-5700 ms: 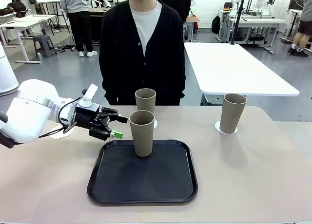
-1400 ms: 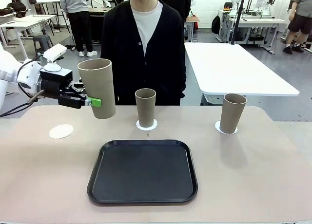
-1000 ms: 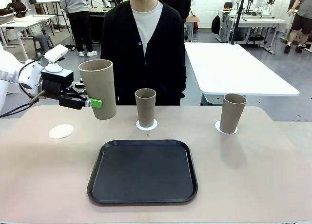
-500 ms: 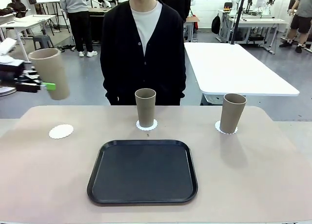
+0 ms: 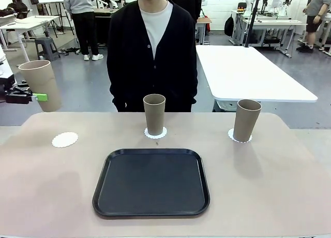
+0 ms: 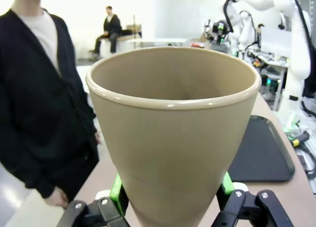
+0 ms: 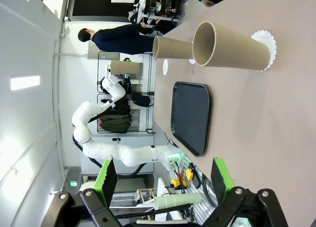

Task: Place coasters on the table and set cups on them.
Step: Take one Reusable plastic cup from the Flat Tray and place it on a coaster set by the human.

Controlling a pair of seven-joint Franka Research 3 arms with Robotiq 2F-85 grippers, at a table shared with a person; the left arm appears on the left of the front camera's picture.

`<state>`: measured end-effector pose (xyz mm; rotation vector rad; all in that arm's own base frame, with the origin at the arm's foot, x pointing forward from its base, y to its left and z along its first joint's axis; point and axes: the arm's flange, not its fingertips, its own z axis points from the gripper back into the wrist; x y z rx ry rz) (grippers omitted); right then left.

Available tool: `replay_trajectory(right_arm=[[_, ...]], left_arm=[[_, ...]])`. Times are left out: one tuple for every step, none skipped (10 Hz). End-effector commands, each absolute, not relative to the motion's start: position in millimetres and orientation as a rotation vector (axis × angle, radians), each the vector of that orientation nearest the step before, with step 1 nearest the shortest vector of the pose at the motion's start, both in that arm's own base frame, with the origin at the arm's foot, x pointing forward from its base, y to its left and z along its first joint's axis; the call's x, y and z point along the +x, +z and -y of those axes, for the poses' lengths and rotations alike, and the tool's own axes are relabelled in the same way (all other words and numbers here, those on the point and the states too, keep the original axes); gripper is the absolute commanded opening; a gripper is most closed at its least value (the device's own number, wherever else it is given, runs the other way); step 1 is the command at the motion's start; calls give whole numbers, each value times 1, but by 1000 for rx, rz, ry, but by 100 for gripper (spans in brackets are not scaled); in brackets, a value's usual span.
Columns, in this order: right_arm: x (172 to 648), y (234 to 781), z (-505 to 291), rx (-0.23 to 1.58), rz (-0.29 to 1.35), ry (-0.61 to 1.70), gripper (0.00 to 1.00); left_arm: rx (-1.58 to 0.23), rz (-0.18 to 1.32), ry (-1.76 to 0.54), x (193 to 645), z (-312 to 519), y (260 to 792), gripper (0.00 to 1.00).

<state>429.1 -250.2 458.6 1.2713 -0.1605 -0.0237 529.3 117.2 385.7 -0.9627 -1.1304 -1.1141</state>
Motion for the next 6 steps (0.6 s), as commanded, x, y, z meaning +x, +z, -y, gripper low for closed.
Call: replay_trajectory(right_arm=[[430, 459, 249, 1272, 163, -22, 100], [430, 459, 249, 1272, 163, -22, 100], [430, 459, 249, 1272, 163, -22, 100], [430, 459, 249, 1272, 163, -22, 100], [430, 459, 249, 1272, 163, -22, 100], [430, 459, 249, 1272, 163, -22, 100]], left_arm=[[-968, 1135, -1113, 530, -121, 386, 84], [-968, 1135, -1113, 530, -121, 386, 84], [-968, 1135, -1113, 530, -121, 386, 84], [-968, 1135, -1113, 530, -121, 386, 84], [-968, 1135, -1113, 530, -121, 386, 84], [-968, 1135, -1113, 530, -121, 386, 84]])
